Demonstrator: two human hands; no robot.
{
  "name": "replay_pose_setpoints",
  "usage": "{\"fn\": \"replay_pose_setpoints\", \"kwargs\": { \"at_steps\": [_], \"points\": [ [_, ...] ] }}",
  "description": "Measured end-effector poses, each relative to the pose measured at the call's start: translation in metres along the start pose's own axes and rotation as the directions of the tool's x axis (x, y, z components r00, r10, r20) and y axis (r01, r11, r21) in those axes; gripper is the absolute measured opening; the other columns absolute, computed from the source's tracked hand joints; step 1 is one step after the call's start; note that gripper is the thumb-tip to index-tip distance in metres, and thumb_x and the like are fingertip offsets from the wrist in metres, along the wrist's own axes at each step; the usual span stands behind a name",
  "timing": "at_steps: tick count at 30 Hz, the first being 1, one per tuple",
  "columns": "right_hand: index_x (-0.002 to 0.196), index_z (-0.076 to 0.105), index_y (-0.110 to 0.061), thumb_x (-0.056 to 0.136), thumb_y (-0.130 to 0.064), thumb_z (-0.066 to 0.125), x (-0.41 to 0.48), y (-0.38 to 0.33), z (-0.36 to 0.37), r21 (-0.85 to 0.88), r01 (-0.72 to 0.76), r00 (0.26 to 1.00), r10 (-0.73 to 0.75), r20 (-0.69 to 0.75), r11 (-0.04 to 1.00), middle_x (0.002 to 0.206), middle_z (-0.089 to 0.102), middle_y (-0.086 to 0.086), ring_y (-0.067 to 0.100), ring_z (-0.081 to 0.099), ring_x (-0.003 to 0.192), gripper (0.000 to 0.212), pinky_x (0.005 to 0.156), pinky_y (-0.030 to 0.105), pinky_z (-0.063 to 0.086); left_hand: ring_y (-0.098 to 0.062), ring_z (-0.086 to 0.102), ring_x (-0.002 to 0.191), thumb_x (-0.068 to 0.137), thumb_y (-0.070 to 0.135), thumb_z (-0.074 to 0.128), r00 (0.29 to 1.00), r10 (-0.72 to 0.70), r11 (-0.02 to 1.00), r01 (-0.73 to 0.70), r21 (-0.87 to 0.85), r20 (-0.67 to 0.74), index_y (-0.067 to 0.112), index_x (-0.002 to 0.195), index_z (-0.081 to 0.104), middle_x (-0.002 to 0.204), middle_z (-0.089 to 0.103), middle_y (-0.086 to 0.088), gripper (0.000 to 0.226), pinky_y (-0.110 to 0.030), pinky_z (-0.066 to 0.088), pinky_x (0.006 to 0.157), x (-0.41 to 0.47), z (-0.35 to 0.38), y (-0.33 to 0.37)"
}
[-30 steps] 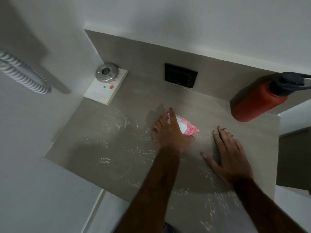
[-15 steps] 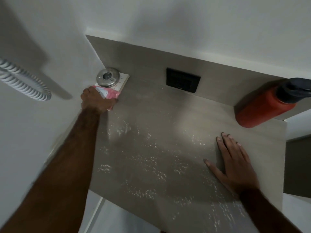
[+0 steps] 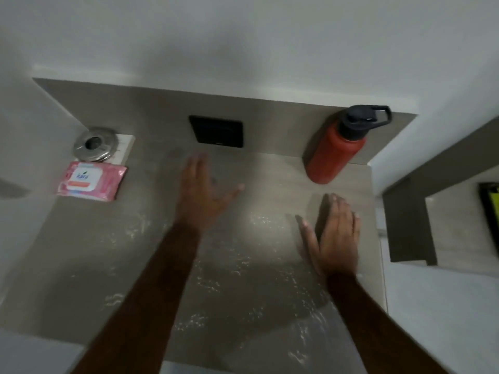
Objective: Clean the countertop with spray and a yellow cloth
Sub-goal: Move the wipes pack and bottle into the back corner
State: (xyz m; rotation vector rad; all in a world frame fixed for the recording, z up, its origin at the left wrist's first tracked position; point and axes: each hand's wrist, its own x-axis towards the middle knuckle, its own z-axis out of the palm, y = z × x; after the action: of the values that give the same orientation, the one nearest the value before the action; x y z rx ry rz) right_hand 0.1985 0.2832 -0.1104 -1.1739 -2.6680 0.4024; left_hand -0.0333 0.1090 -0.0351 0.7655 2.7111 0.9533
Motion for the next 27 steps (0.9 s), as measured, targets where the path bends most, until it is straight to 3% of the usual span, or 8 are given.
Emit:
{"fn": "replay_pose_setpoints", "kwargs": {
  "at_steps": [3,7,10,12,14,20,24,27],
  "points": [
    [0.165,0.010,-0.007,0.099,-0.081,0.019,0.002,-0.001,-0.002,-0.039,-0.198,0.979,0.200,0.032,0.979,0.174,0.014,0.020,0.032,0.013,0.163,0.100,0.132,0.056,0.016,-0.020,0.016,0.154,0.079,0.068,0.068,0.990,0.098,0.988,-0.085,-0.127,0.098,0.028,0.158,0.014,0.167,0.014,0.000,0.104,-0.035,0.021,0.118,0.001,0.051,0.073],
    [0.166,0.006,-0.004,0.097,-0.081,0.009,0.006,-0.005,-0.001,-0.135,-0.186,0.976,0.198,0.089,0.973,0.176,0.003,0.019,0.031,0.002,0.164,0.103,0.134,0.052,0.009,-0.020,0.037,0.144,0.069,0.065,0.079,0.982,0.166,0.958,-0.138,-0.253,0.094,0.017,0.153,0.031,0.156,0.039,-0.006,0.108,-0.031,0.032,0.113,0.021,0.091,0.149],
    [0.166,0.004,-0.003,0.095,-0.080,0.004,0.007,-0.007,-0.004,-0.176,-0.187,0.972,0.208,0.110,0.967,0.176,0.001,0.020,0.031,0.001,0.164,0.105,0.134,0.051,0.006,-0.018,0.055,0.126,0.061,0.065,0.084,0.985,0.156,0.957,-0.134,-0.258,0.067,0.019,0.140,0.046,0.139,0.056,-0.001,0.099,-0.029,0.048,0.100,0.036,0.108,0.176],
    [0.166,0.003,-0.003,0.094,-0.080,0.003,0.007,-0.008,-0.004,-0.190,-0.181,0.972,0.205,0.117,0.965,0.176,-0.001,0.019,0.031,-0.001,0.165,0.105,0.134,0.050,0.004,-0.017,0.060,0.118,0.061,0.063,0.085,0.990,0.141,0.966,-0.133,-0.220,0.022,0.019,0.134,0.051,0.132,0.060,0.000,0.092,-0.023,0.046,0.088,0.042,0.115,0.184],
    [0.166,0.003,-0.003,0.094,-0.080,0.003,0.008,-0.008,-0.004,-0.196,-0.180,0.972,0.205,0.113,0.964,0.176,0.000,0.018,0.031,-0.001,0.165,0.105,0.134,0.049,0.003,-0.015,0.061,0.113,0.061,0.059,0.087,0.991,0.136,0.966,-0.134,-0.221,-0.009,0.019,0.130,0.054,0.128,0.062,0.001,0.086,-0.023,0.047,0.084,0.046,0.114,0.186],
    [0.165,0.014,-0.003,0.097,-0.082,0.012,0.010,-0.009,0.000,-0.216,-0.186,0.976,0.205,0.068,0.959,0.174,0.014,0.020,0.033,0.014,0.163,0.103,0.133,0.052,0.015,-0.011,0.066,0.107,0.058,0.059,0.088,0.999,0.011,0.928,-0.022,-0.373,-0.031,0.028,0.126,0.057,0.122,0.066,0.009,0.081,-0.036,0.057,0.093,0.038,0.074,0.152],
    [0.164,0.016,-0.002,0.098,-0.081,0.016,0.009,-0.006,0.001,-0.225,-0.182,0.978,0.201,0.063,0.957,0.173,0.017,0.022,0.036,0.019,0.161,0.102,0.130,0.055,0.023,0.002,0.065,0.100,0.057,0.057,0.088,0.980,-0.143,0.892,0.069,-0.446,-0.136,0.034,0.121,0.058,0.116,0.067,0.015,0.074,-0.023,0.054,0.088,0.027,0.022,0.094],
    [0.164,0.014,-0.002,0.098,-0.081,0.016,0.009,-0.006,0.001,-0.219,-0.163,0.980,0.184,0.080,0.962,0.173,0.017,0.022,0.036,0.018,0.161,0.104,0.130,0.055,0.021,0.003,0.068,0.099,0.058,0.054,0.089,0.944,-0.253,0.874,0.129,-0.469,-0.212,0.035,0.119,0.060,0.114,0.071,0.015,0.070,-0.024,0.054,0.092,0.030,-0.022,0.043]
  ]
}}
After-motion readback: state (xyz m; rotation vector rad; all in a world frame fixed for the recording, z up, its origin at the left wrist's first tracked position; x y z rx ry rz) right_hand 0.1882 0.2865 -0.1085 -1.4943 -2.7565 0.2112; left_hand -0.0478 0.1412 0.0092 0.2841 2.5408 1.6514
